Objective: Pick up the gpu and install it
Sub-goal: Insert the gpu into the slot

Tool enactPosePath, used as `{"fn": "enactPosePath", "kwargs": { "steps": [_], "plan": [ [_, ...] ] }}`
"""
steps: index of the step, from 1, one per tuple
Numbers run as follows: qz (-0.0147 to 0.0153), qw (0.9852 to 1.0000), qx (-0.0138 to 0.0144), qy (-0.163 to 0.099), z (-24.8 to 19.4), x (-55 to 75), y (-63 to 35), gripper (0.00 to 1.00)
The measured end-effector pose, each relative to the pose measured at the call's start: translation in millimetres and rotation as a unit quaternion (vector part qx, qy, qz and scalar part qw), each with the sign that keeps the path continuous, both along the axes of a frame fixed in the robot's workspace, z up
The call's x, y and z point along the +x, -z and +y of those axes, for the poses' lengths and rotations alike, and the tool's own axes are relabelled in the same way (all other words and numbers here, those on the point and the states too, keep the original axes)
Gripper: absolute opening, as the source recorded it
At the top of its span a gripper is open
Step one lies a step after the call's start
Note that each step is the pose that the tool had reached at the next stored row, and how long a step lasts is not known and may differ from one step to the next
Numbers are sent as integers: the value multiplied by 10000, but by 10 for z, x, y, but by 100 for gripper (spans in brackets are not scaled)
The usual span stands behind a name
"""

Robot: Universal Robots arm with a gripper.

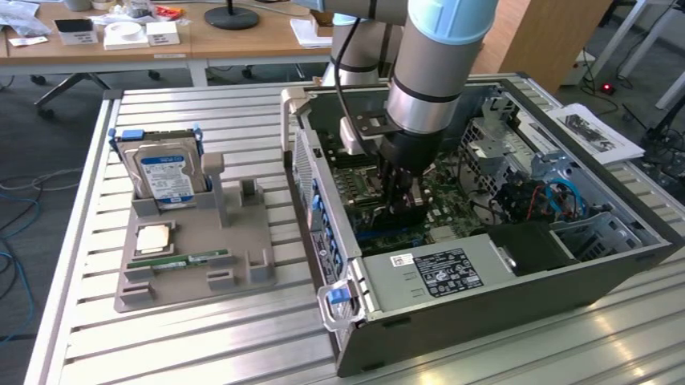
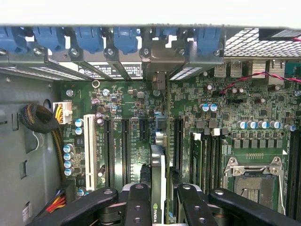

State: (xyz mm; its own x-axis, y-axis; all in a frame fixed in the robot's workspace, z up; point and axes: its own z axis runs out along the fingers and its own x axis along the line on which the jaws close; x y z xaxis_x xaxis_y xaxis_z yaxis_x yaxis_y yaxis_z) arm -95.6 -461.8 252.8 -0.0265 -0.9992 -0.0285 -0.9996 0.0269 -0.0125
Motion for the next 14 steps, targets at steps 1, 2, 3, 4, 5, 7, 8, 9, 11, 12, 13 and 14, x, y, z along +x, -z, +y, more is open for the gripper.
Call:
{"fn": "enactPosePath", "kwargs": {
  "steps": [1,2,3,4,5,7,8,9,11,12,13,14],
  "plan": [
    [0,10000,0,-1,0,0,0,26],
    [0,10000,0,-1,0,-1,0,26],
    [0,10000,0,0,0,-2,0,26],
    [0,10000,0,0,0,-3,0,26],
    [0,10000,0,0,0,-3,0,26],
    [-1,10000,0,0,0,-10,0,26],
    [-1,10000,0,-1,0,-13,1,26],
    [0,10000,0,-1,0,-14,1,26],
    [0,10000,0,-1,0,-14,0,26],
    [0,10000,0,-1,0,-15,0,26],
    [0,10000,0,0,0,-15,0,26],
    [0,10000,0,0,0,-16,0,26]
  ]
}}
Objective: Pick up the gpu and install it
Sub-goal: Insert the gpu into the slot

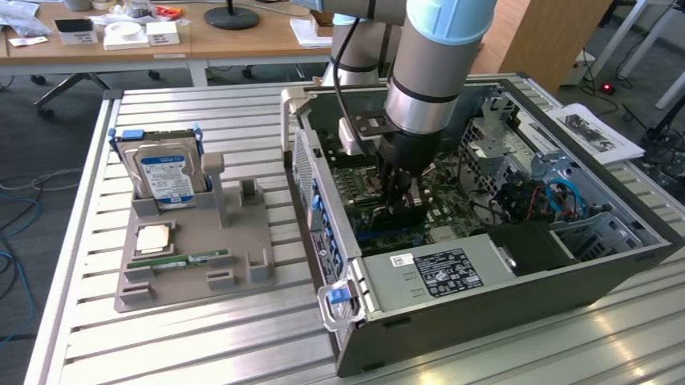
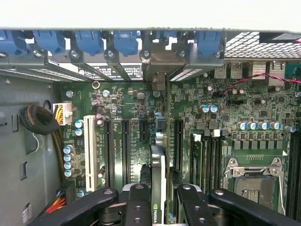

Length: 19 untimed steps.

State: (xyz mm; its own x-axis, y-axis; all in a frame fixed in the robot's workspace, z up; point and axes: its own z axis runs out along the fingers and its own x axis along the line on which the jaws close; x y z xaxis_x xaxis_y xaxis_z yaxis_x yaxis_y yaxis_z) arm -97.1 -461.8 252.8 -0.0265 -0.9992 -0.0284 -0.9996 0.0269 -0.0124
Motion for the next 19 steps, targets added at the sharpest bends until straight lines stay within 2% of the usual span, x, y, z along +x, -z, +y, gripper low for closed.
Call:
{"fn": "enactPosePath", "kwargs": {
  "steps": [7,9,11,12,14,19],
  "plan": [
    [-1,10000,3,3,1,-3,3,27],
    [0,10000,1,1,0,-1,1,39],
    [0,10000,1,0,0,0,1,39],
    [0,10000,0,0,0,0,0,45],
    [0,10000,0,0,0,0,-1,45],
    [0,10000,0,0,0,0,-98,45]
  ]
}}
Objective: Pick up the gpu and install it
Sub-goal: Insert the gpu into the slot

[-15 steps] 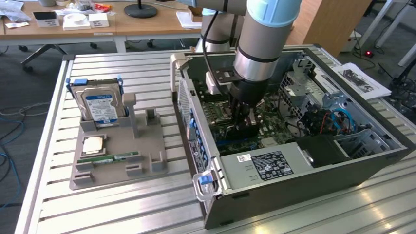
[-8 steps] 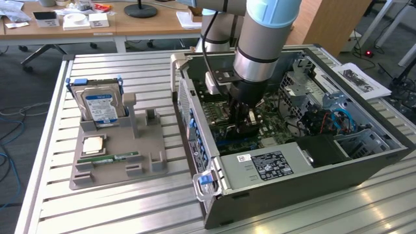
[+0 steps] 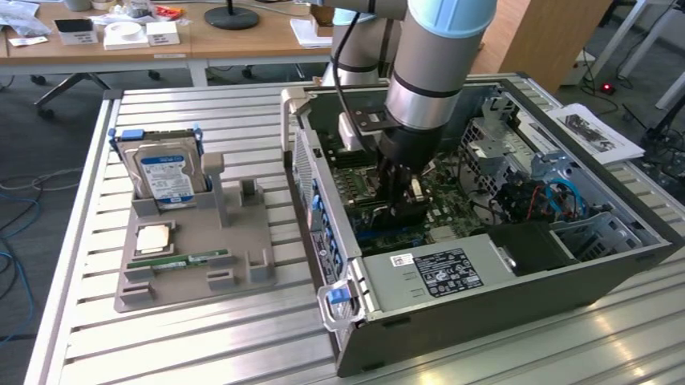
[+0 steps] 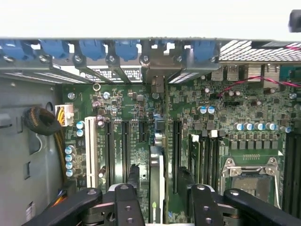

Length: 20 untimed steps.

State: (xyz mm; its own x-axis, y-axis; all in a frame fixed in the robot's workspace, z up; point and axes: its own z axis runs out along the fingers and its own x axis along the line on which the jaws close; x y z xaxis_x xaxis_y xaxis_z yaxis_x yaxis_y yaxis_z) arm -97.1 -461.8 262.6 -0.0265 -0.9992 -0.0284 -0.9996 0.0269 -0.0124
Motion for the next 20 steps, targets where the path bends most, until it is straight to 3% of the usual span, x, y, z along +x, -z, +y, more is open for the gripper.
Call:
{"fn": "enactPosePath", "kwargs": {
  "steps": [12,20],
  "plan": [
    [-15,10000,0,-1,0,0,-386,45],
    [-23,10000,0,0,0,0,-517,45]
  ]
}}
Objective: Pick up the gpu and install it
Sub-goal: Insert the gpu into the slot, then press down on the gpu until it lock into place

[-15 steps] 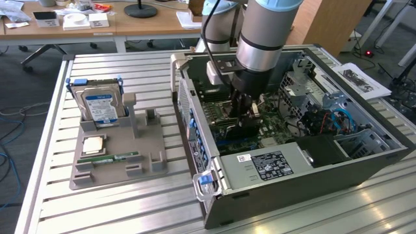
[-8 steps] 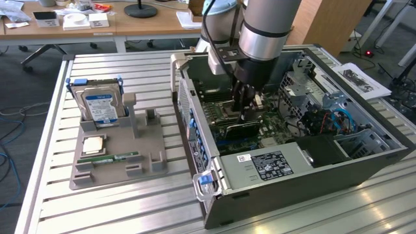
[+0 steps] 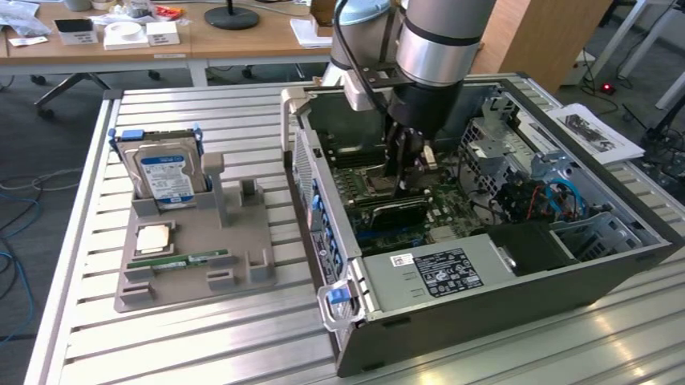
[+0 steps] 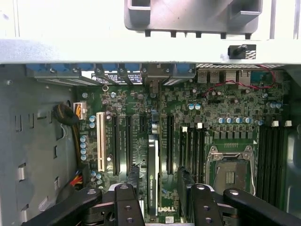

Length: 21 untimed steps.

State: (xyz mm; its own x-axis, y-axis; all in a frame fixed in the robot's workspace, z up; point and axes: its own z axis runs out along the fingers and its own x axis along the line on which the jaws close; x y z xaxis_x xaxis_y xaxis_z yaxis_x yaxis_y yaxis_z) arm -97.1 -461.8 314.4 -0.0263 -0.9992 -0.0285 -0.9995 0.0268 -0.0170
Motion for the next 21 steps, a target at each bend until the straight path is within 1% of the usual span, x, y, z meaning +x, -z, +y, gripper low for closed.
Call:
{"fn": "enactPosePath", "kwargs": {
  "steps": [15,17,20,21],
  "plan": [
    [0,10000,0,0,0,0,-4,45],
    [0,10000,0,0,0,0,-4,44],
    [0,10000,0,0,0,0,-4,26],
    [0,10000,0,0,0,0,-4,26]
  ]
}}
